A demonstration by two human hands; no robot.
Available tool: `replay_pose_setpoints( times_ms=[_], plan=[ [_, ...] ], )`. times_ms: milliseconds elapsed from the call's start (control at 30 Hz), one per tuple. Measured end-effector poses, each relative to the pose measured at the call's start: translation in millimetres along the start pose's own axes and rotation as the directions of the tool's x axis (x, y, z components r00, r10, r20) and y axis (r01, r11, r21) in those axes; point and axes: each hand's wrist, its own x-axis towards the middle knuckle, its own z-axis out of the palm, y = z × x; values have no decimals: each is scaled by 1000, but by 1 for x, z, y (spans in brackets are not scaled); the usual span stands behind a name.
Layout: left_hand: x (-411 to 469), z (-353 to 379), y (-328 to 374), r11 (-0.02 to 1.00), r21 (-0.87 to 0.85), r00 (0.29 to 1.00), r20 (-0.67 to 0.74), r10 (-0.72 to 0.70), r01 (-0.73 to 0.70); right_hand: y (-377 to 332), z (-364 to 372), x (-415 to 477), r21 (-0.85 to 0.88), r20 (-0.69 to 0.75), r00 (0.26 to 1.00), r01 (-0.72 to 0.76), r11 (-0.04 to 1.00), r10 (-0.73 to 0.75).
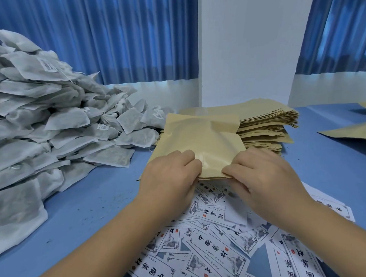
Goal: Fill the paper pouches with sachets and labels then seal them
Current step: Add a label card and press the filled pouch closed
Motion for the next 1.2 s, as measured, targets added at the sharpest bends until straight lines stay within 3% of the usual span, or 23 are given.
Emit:
replay_pose_setpoints(
  times_ms=[167, 533, 700, 867, 967, 1033, 1100, 1167, 1200],
  plan=[
    [1, 4, 10, 1000, 13, 1000, 27, -2, 1, -9, 6, 5, -27, -62, 998, 31, 999, -33],
    [0, 4, 4, 1000, 2, 999, -46, 25, -25, -7, 6, 2, 28, -52, 998, 25, 999, -23],
    [-3, 2, -2, 999, 9, 996, -74, 54, -53, 4, 5, -1, 64, -119, 986, -108, 992, 115],
    [-7, -11, -35, 996, 70, 990, -139, -39, 49, 25, -4, -7, 43, -112, 957, -263, 964, 266],
    [-10, -8, -42, 996, 51, 977, -205, -65, 77, 28, -6, -10, 103, -8, 964, -264, 959, 266],
    [-13, 0, -43, 995, 27, 971, -226, -84, 92, 24, -9, -8, 312, 111, 908, -418, 853, 404],
    [-17, 8, -44, 982, -74, 959, -215, -185, 173, 27, -8, -4, 462, 160, 790, -590, 662, 592],
    [-18, 15, -45, 920, -231, 916, -177, -360, 317, 34, -5, -3, 497, 302, 566, -780, 379, 767],
    [-18, 16, -44, 872, -308, 883, -160, -441, 379, 37, -4, -3, 542, 452, 417, -830, 128, 789]
  ],
)
